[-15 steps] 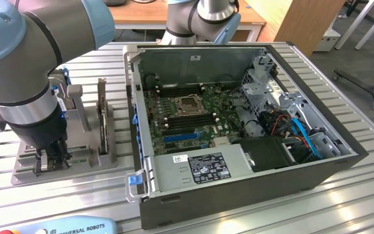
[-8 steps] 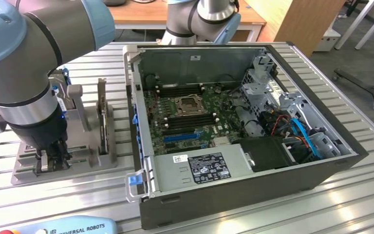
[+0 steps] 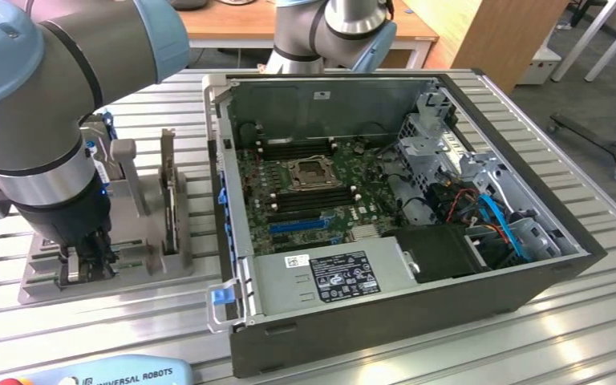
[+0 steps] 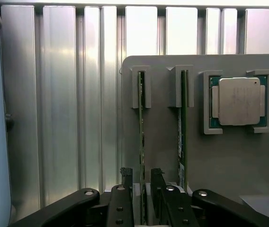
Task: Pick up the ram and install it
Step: 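Pick up the ram and move it above insertion slot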
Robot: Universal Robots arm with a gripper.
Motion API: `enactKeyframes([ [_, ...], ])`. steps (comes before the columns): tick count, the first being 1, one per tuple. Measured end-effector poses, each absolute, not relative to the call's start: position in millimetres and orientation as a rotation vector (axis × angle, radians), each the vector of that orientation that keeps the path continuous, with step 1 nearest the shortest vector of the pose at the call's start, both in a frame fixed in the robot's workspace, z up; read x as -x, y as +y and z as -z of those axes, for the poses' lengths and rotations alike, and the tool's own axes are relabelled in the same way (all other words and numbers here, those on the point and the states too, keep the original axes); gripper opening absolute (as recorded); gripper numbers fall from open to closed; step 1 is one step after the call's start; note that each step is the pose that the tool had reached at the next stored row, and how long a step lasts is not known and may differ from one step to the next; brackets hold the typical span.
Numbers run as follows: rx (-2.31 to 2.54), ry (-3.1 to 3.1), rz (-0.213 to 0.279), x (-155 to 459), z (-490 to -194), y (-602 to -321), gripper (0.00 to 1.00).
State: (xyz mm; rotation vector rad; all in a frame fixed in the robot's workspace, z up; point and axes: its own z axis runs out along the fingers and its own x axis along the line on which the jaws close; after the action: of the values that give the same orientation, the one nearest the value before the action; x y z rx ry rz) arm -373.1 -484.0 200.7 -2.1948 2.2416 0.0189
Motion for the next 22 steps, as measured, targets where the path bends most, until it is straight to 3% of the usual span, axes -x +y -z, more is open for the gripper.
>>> enactKeyframes([
  [22,2.195,2.242,-0.019,376.0,-200.7,-483.0,0.29],
])
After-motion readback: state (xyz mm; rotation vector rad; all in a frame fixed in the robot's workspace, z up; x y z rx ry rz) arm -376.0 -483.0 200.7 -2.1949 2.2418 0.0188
